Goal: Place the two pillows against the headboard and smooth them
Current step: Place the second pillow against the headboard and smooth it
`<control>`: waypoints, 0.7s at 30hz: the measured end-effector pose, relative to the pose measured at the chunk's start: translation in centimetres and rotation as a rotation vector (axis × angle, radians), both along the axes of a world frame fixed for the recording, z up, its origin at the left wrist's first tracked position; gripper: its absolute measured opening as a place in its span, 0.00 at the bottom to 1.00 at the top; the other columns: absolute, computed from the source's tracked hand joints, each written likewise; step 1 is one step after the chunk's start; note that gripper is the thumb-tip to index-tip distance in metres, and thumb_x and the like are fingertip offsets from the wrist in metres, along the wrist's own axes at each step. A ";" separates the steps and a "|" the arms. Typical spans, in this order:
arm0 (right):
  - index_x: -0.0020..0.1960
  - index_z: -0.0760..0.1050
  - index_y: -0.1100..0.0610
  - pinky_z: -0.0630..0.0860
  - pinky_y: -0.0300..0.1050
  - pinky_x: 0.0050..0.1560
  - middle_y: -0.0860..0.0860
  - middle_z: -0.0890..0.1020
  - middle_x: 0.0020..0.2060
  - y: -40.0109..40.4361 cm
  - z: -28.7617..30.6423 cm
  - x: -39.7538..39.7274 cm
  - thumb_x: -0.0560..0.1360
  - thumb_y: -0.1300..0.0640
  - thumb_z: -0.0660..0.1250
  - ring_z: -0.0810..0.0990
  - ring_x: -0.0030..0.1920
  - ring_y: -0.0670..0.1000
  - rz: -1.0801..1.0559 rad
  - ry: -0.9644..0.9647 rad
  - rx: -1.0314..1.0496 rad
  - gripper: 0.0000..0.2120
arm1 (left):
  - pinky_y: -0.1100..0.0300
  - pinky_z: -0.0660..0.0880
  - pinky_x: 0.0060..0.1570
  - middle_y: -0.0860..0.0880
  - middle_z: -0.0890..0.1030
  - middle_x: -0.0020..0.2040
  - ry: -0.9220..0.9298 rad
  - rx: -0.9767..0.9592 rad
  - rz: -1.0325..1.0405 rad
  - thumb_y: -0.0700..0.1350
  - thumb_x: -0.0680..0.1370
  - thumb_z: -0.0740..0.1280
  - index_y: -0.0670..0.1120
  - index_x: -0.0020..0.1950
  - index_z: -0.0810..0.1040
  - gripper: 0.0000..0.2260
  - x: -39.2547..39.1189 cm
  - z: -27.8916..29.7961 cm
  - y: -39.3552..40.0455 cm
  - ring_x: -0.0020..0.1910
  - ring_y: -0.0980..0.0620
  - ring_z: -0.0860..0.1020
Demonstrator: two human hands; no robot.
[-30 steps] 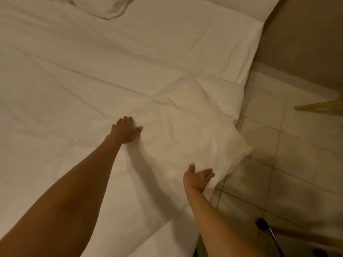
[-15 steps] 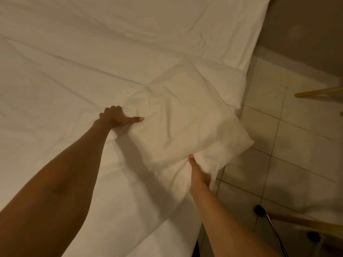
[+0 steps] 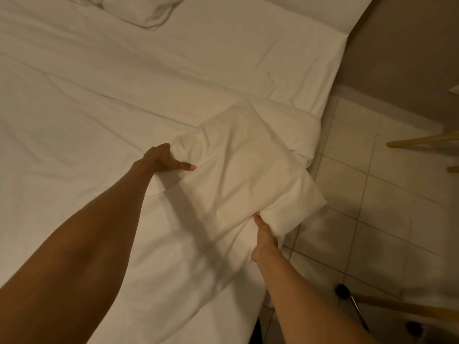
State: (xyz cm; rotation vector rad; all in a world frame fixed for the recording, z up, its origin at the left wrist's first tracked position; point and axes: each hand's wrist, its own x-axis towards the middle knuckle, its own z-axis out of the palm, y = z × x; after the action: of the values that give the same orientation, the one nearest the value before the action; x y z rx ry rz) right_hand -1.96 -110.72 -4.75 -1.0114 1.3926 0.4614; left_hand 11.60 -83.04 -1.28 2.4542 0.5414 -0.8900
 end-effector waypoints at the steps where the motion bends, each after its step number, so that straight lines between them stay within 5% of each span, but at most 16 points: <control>1: 0.67 0.70 0.58 0.71 0.60 0.65 0.55 0.78 0.62 -0.1 0.7 0.3 0.56 0.44 0.82 0.76 0.60 0.60 0.003 -0.021 0.001 0.45 | 0.49 0.71 0.64 0.45 0.74 0.69 -0.008 -0.002 0.007 0.73 0.54 0.73 0.46 0.74 0.66 0.54 0.0 0.8 0.2 0.67 0.42 0.73; 8: 0.68 0.70 0.57 0.72 0.49 0.62 0.52 0.77 0.58 -2.3 7.6 6.1 0.62 0.47 0.81 0.74 0.53 0.54 0.164 -0.278 -0.085 0.40 | 0.49 0.73 0.62 0.43 0.72 0.70 -0.113 -0.107 0.244 0.72 0.46 0.76 0.42 0.74 0.65 0.63 -0.1 7.9 1.3 0.67 0.42 0.72; 11: 0.69 0.70 0.57 0.72 0.50 0.66 0.54 0.77 0.62 -3.3 11.5 8.7 0.60 0.45 0.81 0.75 0.55 0.54 0.257 -0.364 -0.144 0.42 | 0.52 0.72 0.60 0.43 0.75 0.67 -0.085 -0.200 0.311 0.63 0.56 0.80 0.42 0.71 0.69 0.49 -0.8 11.6 1.0 0.64 0.41 0.74; 17: 0.71 0.65 0.59 0.70 0.46 0.62 0.56 0.74 0.67 -6.0 19.5 13.7 0.64 0.43 0.78 0.74 0.64 0.57 0.475 -0.516 -0.284 0.43 | 0.53 0.73 0.55 0.48 0.77 0.60 -0.223 -0.458 0.478 0.65 0.44 0.79 0.47 0.67 0.73 0.53 -3.8 17.9 -1.3 0.55 0.45 0.75; 21: 0.73 0.62 0.60 0.70 0.44 0.63 0.56 0.72 0.68 -7.7 24.1 16.7 0.62 0.43 0.79 0.73 0.65 0.57 0.609 -0.613 -0.341 0.47 | 0.52 0.74 0.56 0.46 0.77 0.65 -0.355 -0.506 0.627 0.60 0.57 0.80 0.45 0.70 0.71 0.46 -5.3 19.9 -3.7 0.58 0.45 0.76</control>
State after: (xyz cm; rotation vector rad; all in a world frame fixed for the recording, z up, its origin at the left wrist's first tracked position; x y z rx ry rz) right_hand 14.76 -118.45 19.38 -1.6991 0.6026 0.3106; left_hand 6.31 -86.72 18.58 1.7582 0.7771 -0.2748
